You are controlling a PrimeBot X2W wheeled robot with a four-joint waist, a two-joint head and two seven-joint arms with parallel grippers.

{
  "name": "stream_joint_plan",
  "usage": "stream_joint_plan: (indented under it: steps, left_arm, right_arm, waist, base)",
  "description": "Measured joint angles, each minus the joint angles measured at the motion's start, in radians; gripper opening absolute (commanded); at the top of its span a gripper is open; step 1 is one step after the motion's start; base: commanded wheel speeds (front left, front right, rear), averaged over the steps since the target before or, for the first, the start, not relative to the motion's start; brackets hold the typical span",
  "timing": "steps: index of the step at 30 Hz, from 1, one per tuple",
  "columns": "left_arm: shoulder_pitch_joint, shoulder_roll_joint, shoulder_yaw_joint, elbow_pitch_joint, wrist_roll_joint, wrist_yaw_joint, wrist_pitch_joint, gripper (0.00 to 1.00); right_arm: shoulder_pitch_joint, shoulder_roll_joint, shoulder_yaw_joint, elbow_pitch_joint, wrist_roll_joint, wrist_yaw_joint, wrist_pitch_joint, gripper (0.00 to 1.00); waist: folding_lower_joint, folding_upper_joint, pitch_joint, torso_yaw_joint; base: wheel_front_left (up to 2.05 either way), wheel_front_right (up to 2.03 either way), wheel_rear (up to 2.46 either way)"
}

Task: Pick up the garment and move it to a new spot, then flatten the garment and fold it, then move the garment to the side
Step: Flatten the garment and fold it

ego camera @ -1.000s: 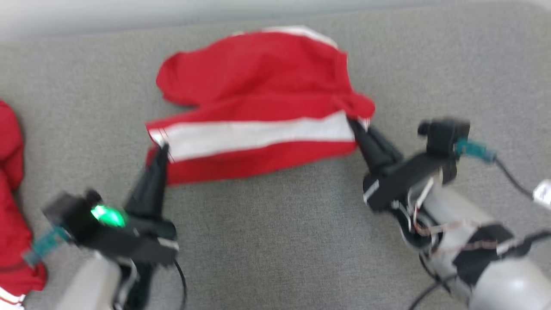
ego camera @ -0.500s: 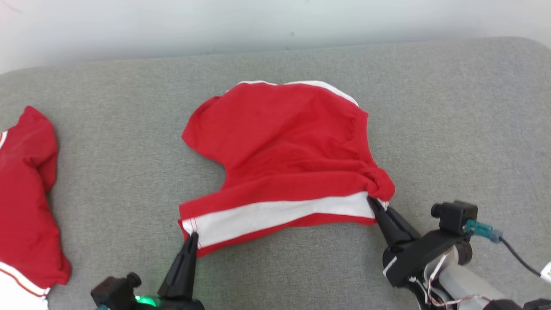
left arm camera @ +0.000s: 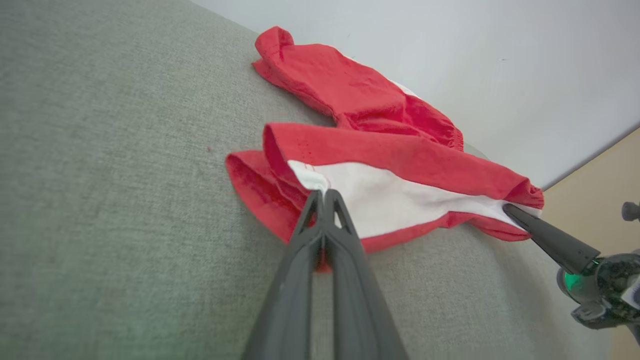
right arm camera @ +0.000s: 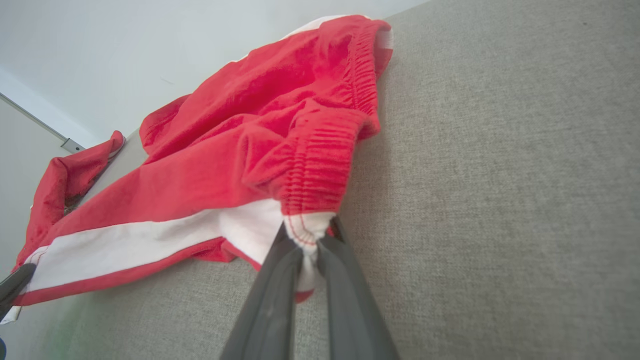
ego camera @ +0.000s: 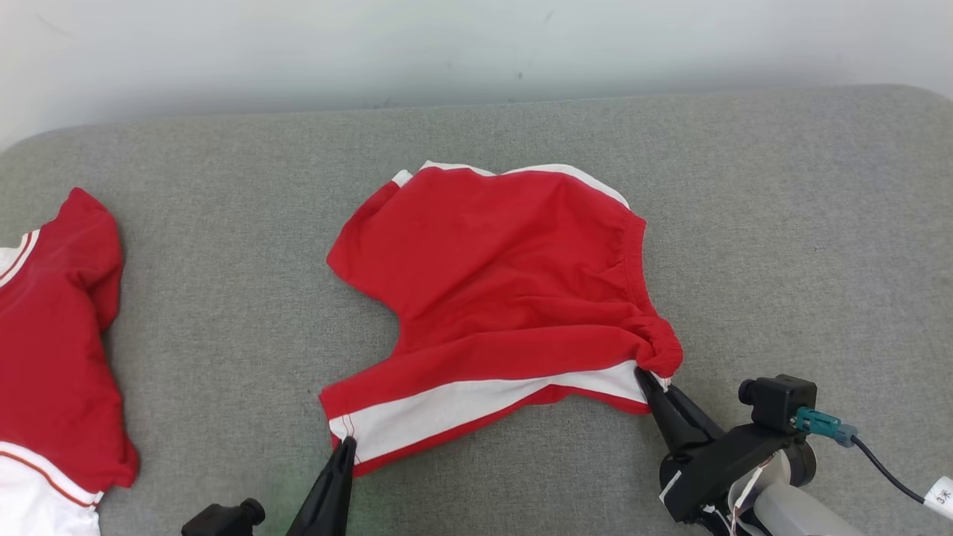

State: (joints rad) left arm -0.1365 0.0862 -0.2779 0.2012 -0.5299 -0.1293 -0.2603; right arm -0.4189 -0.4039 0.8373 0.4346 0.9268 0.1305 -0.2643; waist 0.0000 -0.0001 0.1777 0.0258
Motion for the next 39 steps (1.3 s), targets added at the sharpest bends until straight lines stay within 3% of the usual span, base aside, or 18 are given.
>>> stream_joint_plan:
  steps: [8, 10, 11, 12, 13, 14, 28, 39]
  left_arm:
    - [0.014, -0.013, -0.002, 0.028, 0.004, 0.000, 0.000, 0.00]
    - [0.015, -0.015, -0.002, 0.031, 0.004, 0.000, 0.000, 0.00]
    - [0.016, -0.016, -0.003, 0.033, 0.004, 0.000, 0.000, 0.01]
    - [0.016, -0.016, -0.004, 0.036, 0.004, 0.000, 0.000, 0.18]
    - [0.016, -0.017, -0.006, 0.039, 0.006, 0.000, 0.000, 0.84]
    - [0.016, -0.018, -0.005, 0.041, 0.010, 0.000, 0.000, 1.00]
    - [0.091, -0.019, 0.014, -0.002, 0.068, -0.001, 0.000, 1.00]
    - [0.049, -0.005, 0.004, 0.034, 0.091, -0.001, 0.000, 1.00]
  right_arm:
    - [0.016, 0.007, -0.006, 0.012, -0.013, 0.000, 0.011, 0.00]
    - [0.018, 0.009, -0.008, 0.015, -0.013, 0.000, 0.016, 0.13]
    - [0.018, 0.009, -0.009, 0.017, -0.013, 0.000, 0.017, 0.31]
    - [0.019, 0.011, -0.010, 0.019, -0.014, 0.000, 0.018, 0.52]
    - [0.019, 0.012, -0.011, 0.020, -0.015, 0.000, 0.018, 1.00]
    - [0.020, 0.012, -0.013, 0.021, -0.019, 0.000, 0.018, 1.00]
    - [0.109, -0.008, -0.063, 0.002, -0.051, 0.000, 0.019, 1.00]
    - [0.114, 0.008, -0.095, -0.002, -0.128, 0.000, 0.056, 1.00]
  waist:
    - [0.0000, 0.0000, -0.008, 0.002]
    - [0.0000, 0.0001, -0.010, 0.000]
    - [0.0000, 0.0001, -0.011, 0.000]
    - [0.0000, 0.0001, -0.012, -0.001]
    - [0.0001, 0.0002, -0.014, -0.001]
    - [0.0001, 0.0001, -0.016, -0.001]
    - [0.0000, 0.0001, -0.061, 0.010]
    - [0.0001, 0.0001, -0.044, 0.000]
  base:
    - [0.00, 0.00, 0.00]
    - [0.00, 0.00, 0.00]
    - [0.00, 0.00, 0.00]
    - [0.00, 0.00, 0.00]
    - [0.00, 0.00, 0.00]
    - [0.00, 0.00, 0.00]
    - [0.00, 0.00, 0.00]
    - [0.00, 0.00, 0.00]
